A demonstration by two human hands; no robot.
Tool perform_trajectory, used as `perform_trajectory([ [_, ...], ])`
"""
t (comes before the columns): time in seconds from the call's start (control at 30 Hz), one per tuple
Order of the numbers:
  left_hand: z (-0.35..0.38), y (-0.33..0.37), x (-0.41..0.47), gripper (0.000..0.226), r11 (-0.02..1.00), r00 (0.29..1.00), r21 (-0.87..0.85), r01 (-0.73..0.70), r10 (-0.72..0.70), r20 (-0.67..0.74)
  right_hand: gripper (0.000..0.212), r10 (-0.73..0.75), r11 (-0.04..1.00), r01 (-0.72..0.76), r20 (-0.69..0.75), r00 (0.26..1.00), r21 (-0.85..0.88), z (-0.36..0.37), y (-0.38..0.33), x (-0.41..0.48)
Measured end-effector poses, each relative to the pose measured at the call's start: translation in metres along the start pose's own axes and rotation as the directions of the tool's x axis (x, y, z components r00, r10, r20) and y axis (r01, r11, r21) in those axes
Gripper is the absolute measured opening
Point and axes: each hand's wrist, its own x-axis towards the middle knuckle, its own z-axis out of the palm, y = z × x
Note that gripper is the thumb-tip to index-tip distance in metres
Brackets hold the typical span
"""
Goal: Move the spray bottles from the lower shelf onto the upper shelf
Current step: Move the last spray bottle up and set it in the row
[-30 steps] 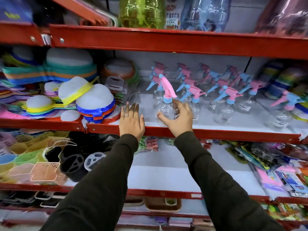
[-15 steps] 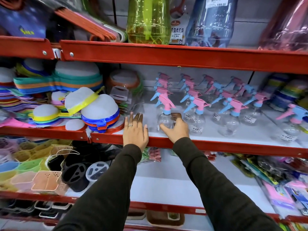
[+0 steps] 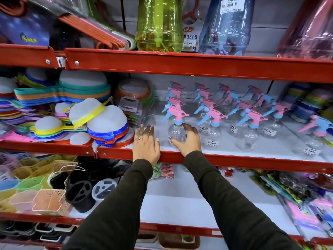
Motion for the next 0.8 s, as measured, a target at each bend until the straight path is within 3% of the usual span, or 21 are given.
perform_trajectory([
  [0.47,-0.008,0.006,0.019,0.061,0.996,0.995,-0.086,0.025,-0.017,0.098,0.09,0.038,0.999,-0.038,0.11,0.993,-0.004,-0.003,-0.002,0.012],
  [0.6,-0.013,0.023,0.029,0.056,0.962,0.994,-0.271,0.043,-0.013,0.112,0.087,0.07,0.997,-0.068,0.084,0.994,-0.023,-0.005,-0.001,0.013],
  [0.8,-0.017,0.044,0.028,0.051,0.841,0.963,-0.49,0.23,-0.124,0.239,0.061,0.128,0.991,-0.131,0.156,0.979,0.007,-0.005,-0.007,0.009],
])
